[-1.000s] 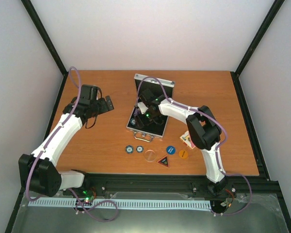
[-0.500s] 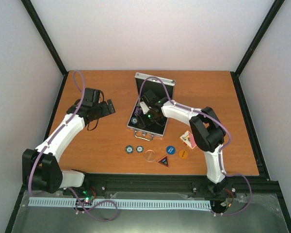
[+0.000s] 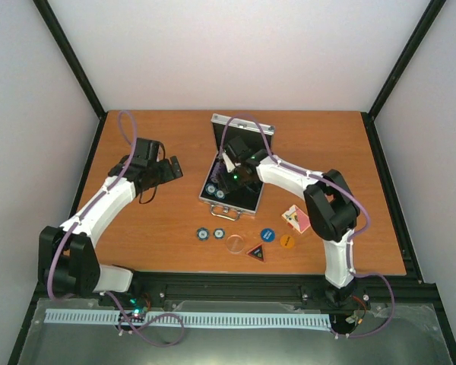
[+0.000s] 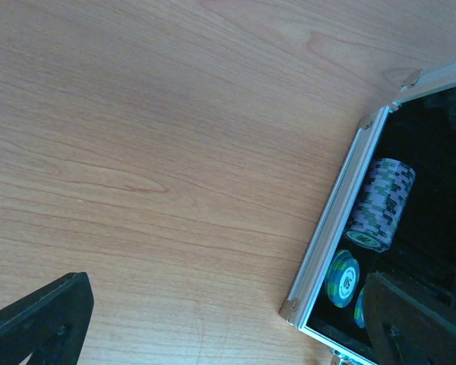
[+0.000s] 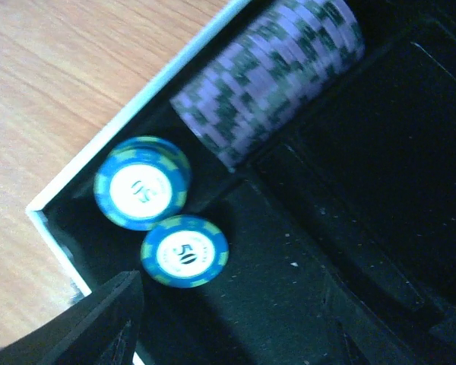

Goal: Pack up texas hold em set

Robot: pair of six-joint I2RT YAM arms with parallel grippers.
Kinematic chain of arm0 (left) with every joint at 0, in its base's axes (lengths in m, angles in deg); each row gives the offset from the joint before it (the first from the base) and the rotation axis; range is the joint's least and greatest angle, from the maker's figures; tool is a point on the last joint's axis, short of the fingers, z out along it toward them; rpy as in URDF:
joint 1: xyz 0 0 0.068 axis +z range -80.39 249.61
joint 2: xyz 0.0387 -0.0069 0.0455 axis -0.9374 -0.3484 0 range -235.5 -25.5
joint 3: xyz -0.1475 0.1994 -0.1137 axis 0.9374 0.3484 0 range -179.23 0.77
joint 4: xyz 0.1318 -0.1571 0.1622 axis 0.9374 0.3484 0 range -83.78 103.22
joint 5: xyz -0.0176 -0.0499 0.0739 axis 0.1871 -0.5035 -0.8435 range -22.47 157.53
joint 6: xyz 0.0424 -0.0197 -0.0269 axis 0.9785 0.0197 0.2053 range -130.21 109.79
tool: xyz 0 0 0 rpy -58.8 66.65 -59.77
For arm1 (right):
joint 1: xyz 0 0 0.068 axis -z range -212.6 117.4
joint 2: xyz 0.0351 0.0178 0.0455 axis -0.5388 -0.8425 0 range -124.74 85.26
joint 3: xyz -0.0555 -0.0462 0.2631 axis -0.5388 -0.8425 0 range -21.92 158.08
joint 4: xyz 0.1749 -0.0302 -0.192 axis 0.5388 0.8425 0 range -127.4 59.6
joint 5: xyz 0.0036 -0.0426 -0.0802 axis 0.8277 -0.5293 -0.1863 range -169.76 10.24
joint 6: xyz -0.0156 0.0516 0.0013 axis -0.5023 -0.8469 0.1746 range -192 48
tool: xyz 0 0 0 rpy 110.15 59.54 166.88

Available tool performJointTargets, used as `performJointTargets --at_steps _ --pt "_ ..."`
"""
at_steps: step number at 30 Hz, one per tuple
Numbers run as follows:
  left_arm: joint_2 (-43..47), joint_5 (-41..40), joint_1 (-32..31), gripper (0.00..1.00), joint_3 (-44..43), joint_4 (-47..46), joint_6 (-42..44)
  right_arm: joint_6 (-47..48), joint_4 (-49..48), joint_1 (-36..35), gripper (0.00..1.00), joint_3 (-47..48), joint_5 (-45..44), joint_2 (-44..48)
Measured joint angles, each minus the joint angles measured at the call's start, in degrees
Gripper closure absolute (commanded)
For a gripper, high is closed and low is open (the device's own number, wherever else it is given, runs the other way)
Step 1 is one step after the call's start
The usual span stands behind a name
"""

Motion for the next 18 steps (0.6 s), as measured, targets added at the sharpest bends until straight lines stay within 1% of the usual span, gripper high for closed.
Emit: performJointTargets --at_steps 5,10,14,18 --pt "0.00 0.00 0.00 0.00 0.02 -0.11 0.02 -0.17 0.04 0.00 0.34 0.00 -3.56 -2.60" --pt "0.00 0.00 0.00 0.00 0.31 -0.26 0.02 -0.17 -0.07 0.00 0.34 -0.63 -4.24 -3.21" --pt "0.00 0.00 0.00 0.00 0.68 -0.28 0.02 -0.15 -0.46 0.00 0.34 -3.72 -4.37 -2.84" --pt "-0.02 0.04 0.00 0.00 0.68 -0.42 0.02 -0.24 -1.29 -0.07 0.34 -7.67 -4.46 -0.31"
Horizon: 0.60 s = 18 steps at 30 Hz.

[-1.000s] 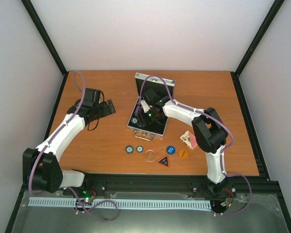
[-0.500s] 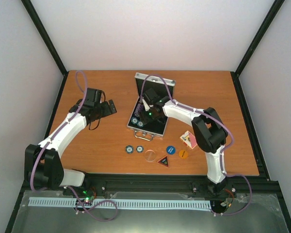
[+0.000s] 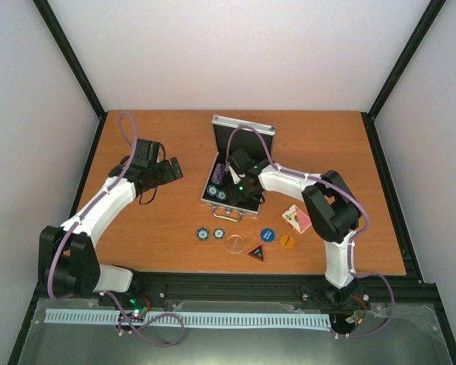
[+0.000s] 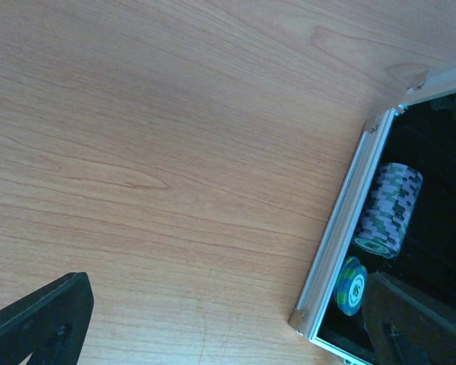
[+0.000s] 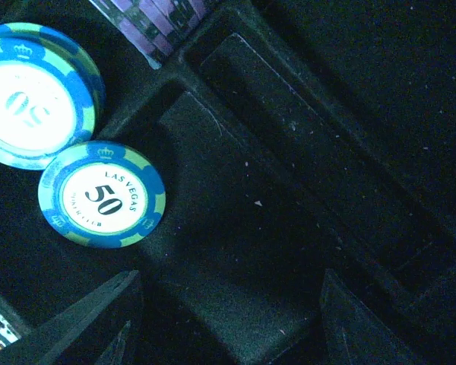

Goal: Pack up texas hold em set

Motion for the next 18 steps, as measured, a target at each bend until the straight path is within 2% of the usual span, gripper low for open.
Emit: performJointTargets --at_steps 11,15,18 --pt "-0.48 0.59 0.00 0.00 -0.39 0.04 0.22 -0.42 0.33 0.04 0.33 -4.55 -0.39 4.85" --pt "-2.73 2.47 0.00 0.00 -4.37 1.95 1.18 -0.35 3.67 0.04 0.32 0.02 -0.22 4.92" --pt "-5.46 3.41 0.00 0.00 -10.75 5.51 2.71 -0.42 6.19 0.28 0.32 7.34 1.18 4.24"
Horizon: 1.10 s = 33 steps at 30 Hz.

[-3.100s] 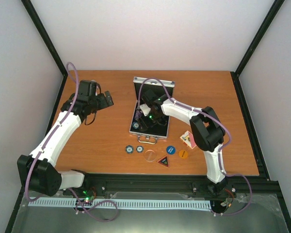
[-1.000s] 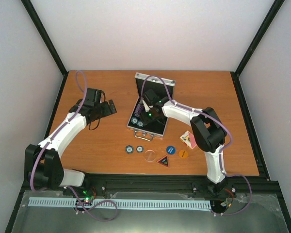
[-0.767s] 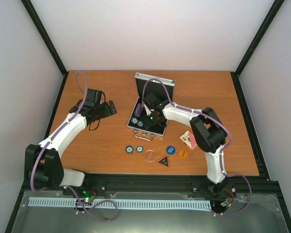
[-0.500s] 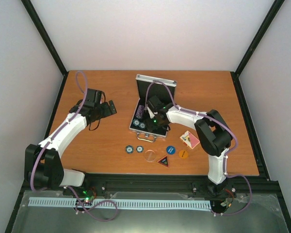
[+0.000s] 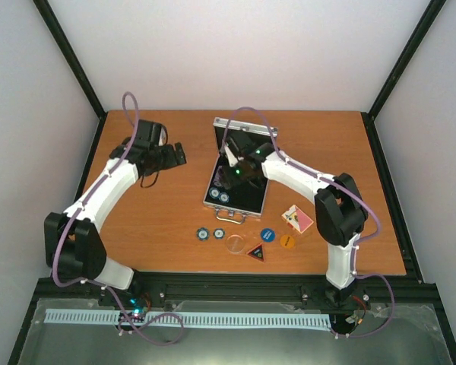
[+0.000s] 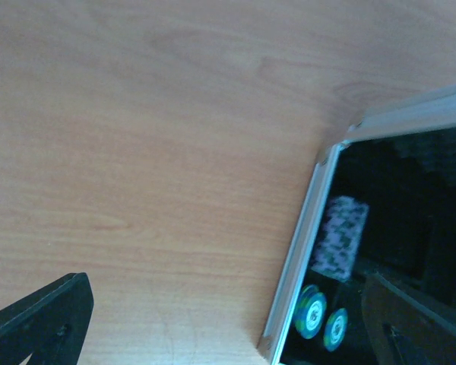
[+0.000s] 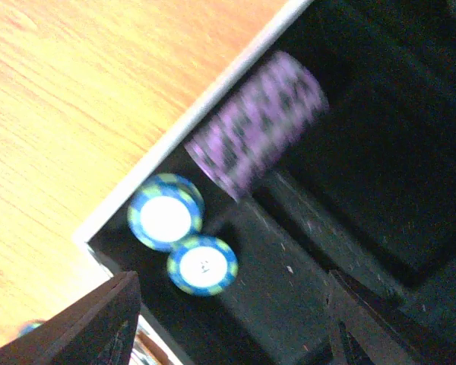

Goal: Pack up texas hold em set

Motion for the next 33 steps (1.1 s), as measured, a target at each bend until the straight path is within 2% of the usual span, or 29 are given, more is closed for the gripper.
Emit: performJointTargets --at_steps 4,9,16,21,28,33 --pt "-3.96 0.42 0.00 0.00 -9.49 4.61 2.08 0.04 3.52 0.57 0.32 9.27 4.17 -2.43" --pt "-5.66 1.53 0.04 0.00 -15.08 11.19 2.62 2.34 11.96 1.77 0.32 19.06 8.63 -6.56" --pt "-8.57 1.55 0.79 0.00 -24.11 19.85 4.26 5.18 20.68 2.45 0.32 26.62 11.93 -12.15" --pt "-12.52 1.68 1.25 0.00 -31.32 21.84 5.97 5.88 23.15 2.84 0.33 26.69 13.46 -14.27" --pt "-18.62 2.58 1.25 0.00 -34.05 24.00 7.10 5.84 23.61 3.04 0.33 21.84 13.90 -14.27" --pt "-20.68 2.95 1.29 0.00 -35.47 24.46 7.15 5.95 24.74 3.08 0.33 22.25 14.45 -14.86"
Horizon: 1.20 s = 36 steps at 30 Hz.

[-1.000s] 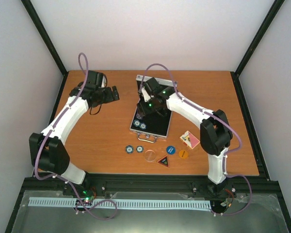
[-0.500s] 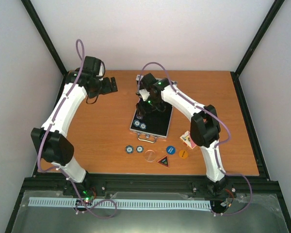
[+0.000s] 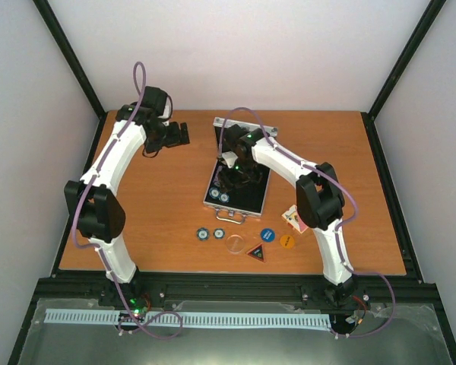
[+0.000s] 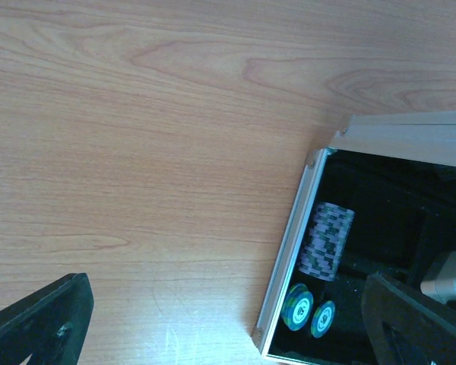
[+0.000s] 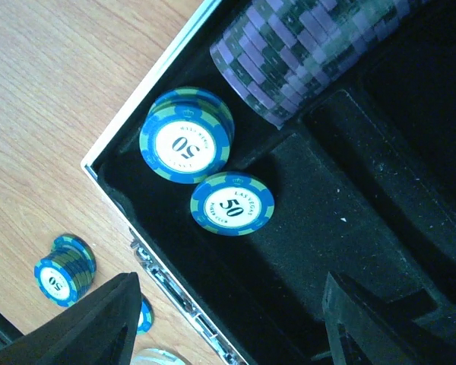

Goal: Pack up texas hold em set

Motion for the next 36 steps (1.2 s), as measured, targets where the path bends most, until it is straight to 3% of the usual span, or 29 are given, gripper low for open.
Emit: performJointTargets --at_steps 6,16,28,36 --pt "0.20 1.66 0.02 0.00 1.36 -0.50 -0.90 -0.02 -0.68 0.50 0.32 -2.73 2.01 -0.20" --pt "0.72 2.38 0.04 0.00 5.73 -2.21 -2.05 0.00 -4.09 0.55 0.22 -9.14 3.13 -0.09" --pt "0.79 3.69 0.04 0.00 5.75 -4.42 -3.02 -2.12 -7.39 0.48 0.23 -8.31 1.92 0.63" --pt "1.88 3.58 0.04 0.00 6.19 -4.37 -2.97 -3.15 -7.21 -0.70 0.25 -0.92 1.97 -1.46"
